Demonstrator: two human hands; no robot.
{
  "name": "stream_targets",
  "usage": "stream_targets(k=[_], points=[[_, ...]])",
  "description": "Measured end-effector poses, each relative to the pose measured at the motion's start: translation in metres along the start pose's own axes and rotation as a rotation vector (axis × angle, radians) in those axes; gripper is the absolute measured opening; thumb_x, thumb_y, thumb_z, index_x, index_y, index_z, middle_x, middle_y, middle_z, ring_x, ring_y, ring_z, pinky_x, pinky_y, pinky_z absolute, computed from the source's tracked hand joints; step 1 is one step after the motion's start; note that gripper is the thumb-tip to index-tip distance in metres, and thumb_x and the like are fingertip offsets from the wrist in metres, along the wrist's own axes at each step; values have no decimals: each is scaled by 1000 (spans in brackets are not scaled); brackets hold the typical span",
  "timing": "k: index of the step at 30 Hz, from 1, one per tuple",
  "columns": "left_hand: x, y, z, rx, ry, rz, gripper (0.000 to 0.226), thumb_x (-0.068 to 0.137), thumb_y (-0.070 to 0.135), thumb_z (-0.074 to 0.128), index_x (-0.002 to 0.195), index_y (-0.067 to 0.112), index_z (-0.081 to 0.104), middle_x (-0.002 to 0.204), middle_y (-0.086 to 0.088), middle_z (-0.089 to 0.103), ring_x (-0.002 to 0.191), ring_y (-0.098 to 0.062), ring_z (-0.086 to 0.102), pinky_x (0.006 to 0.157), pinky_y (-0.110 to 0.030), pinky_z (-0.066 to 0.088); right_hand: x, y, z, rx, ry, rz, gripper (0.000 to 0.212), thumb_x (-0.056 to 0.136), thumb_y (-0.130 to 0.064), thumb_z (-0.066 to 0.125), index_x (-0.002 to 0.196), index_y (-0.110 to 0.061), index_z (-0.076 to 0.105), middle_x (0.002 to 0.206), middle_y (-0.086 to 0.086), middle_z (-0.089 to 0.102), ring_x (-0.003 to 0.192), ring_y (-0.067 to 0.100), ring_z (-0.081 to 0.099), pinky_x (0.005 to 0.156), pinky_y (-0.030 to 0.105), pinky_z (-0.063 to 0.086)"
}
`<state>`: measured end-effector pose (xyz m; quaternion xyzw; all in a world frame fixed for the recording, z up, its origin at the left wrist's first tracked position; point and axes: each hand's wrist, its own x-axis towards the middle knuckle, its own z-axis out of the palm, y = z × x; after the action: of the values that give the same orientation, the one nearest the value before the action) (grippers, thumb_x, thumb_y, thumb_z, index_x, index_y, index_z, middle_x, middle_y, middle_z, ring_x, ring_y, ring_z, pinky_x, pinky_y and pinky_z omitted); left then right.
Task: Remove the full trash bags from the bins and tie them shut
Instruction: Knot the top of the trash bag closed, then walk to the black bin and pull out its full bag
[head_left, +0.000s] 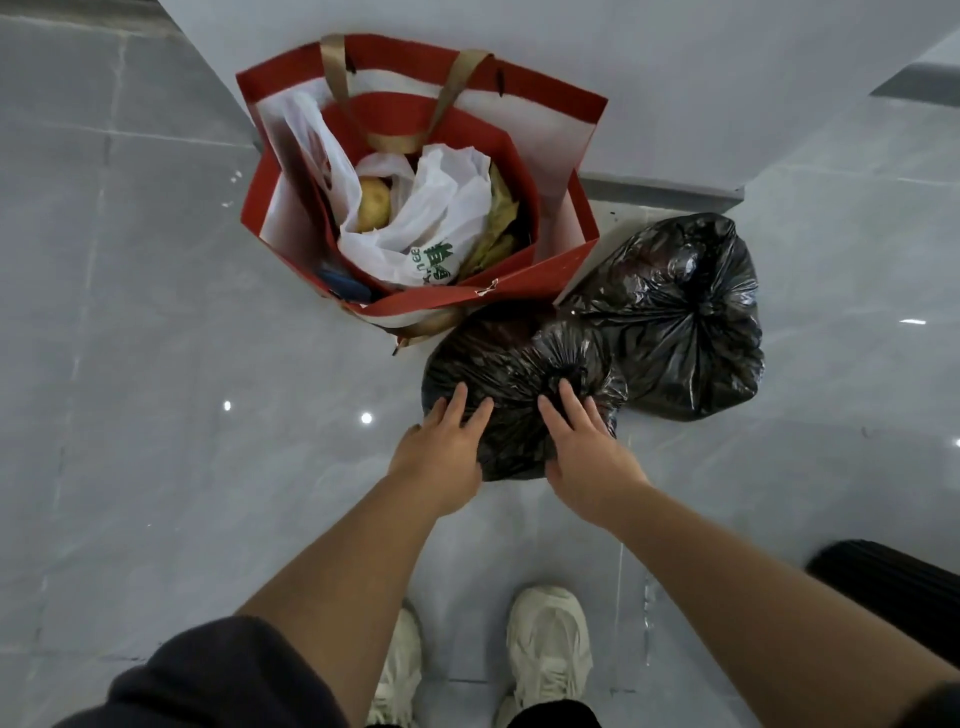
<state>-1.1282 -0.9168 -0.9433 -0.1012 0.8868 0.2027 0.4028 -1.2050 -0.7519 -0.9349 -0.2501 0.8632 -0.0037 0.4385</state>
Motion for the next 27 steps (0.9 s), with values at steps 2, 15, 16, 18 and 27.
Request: stream_targets(k=[2, 15, 16, 18, 27], points=[[13, 1, 2, 21, -34, -34, 75, 94, 29, 44, 151, 27, -4, 159, -6, -14, 147, -28, 2, 112, -44, 29, 19, 3, 1, -24, -50, 2, 72, 95, -26, 44, 152, -22, 0, 159, 2, -15, 146, 32, -3, 117, 45, 20], [-139, 18, -82, 15, 32, 22, 68, 94, 26, 42, 152, 23, 6, 161, -5, -4, 144, -27, 13, 106, -43, 35, -132, -44, -65, -61, 1, -44, 68, 94, -32, 46, 150, -31, 9, 160, 0, -3, 147, 28, 2, 114, 49, 23], [-168, 22, -95, 26, 40, 23, 69, 94, 26, 43, 152, 22, 6, 161, -6, -4, 144, -27, 13, 106, -43, 35, -159, -54, -76, -67, 0, -44, 68, 94, -33, 46, 151, -31, 8, 160, 0, -3, 147, 28, 2, 114, 50, 22], [-228, 31, -120, 33, 64, 23, 70, 94, 29, 45, 152, 22, 6, 161, -6, -3, 144, -27, 13, 106, -43, 34, -214, -77, -96, -64, 5, -34, 68, 95, -34, 45, 151, -31, 6, 160, 0, -4, 147, 27, 1, 114, 51, 21], [-501, 87, -159, 49, 283, 24, 73, 94, 36, 48, 152, 19, 6, 160, -9, 3, 144, -27, 16, 110, -41, 32, -475, -159, -145, -107, 174, -118, 65, 96, -40, 39, 151, -28, 6, 161, 4, -1, 147, 29, 2, 115, 53, 17]])
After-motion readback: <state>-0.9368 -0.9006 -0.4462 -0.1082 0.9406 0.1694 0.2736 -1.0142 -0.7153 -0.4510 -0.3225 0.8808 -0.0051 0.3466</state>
